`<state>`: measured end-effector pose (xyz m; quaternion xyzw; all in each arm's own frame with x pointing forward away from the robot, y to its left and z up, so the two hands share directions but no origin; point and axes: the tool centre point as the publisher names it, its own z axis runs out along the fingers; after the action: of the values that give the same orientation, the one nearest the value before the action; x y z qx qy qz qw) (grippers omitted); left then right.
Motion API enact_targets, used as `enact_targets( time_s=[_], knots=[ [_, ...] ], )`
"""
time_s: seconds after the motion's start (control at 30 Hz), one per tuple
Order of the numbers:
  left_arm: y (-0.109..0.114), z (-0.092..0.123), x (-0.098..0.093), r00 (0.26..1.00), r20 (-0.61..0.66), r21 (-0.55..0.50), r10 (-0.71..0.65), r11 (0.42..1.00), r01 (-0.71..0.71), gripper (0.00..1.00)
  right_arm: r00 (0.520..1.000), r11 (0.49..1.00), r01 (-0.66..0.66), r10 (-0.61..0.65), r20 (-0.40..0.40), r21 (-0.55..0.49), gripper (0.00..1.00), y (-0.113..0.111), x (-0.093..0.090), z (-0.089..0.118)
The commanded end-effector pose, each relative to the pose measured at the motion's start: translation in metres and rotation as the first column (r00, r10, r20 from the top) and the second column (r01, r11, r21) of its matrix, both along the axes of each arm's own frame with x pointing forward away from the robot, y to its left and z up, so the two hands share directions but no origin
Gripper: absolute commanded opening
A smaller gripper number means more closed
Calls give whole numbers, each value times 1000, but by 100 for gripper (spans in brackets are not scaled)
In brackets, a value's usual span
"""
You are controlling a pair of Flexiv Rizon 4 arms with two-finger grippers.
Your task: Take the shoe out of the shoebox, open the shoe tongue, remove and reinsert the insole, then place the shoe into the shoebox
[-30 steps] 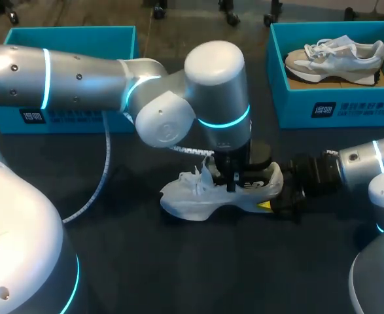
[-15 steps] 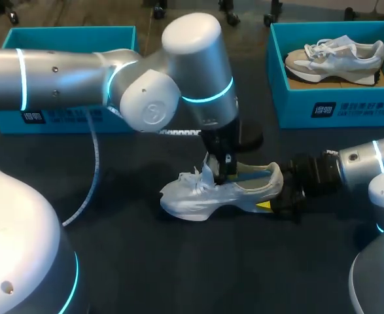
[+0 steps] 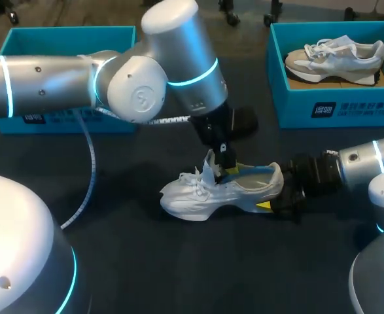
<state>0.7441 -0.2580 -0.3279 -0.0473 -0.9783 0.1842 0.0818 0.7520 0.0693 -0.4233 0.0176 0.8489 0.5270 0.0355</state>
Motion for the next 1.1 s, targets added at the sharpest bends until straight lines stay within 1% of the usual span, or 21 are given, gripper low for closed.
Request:
enact_targets(
  time_s=[0.03,0.2,0.47,0.8,1.1],
  knots=[
    [3,9,-3,1000,-12,-25,3,1000,-3,0,1000,1000,1,-1,0,-4,0,2,-1,0],
    [0,19,-10,998,-56,-66,-18,998,14,0,1000,1000,1,-1,0,-4,0,2,-1,0],
    [-10,25,-17,997,-75,-96,-34,995,27,0,1000,1000,1,-1,0,-4,0,2,-1,0],
    [-32,17,-22,996,-75,-114,-47,993,38,0,1000,1000,1,-1,0,-4,0,2,-1,0],
    [-32,12,-23,997,-53,-130,-56,990,48,0,1000,1000,1,-1,0,-4,0,2,-1,0]
  ],
)
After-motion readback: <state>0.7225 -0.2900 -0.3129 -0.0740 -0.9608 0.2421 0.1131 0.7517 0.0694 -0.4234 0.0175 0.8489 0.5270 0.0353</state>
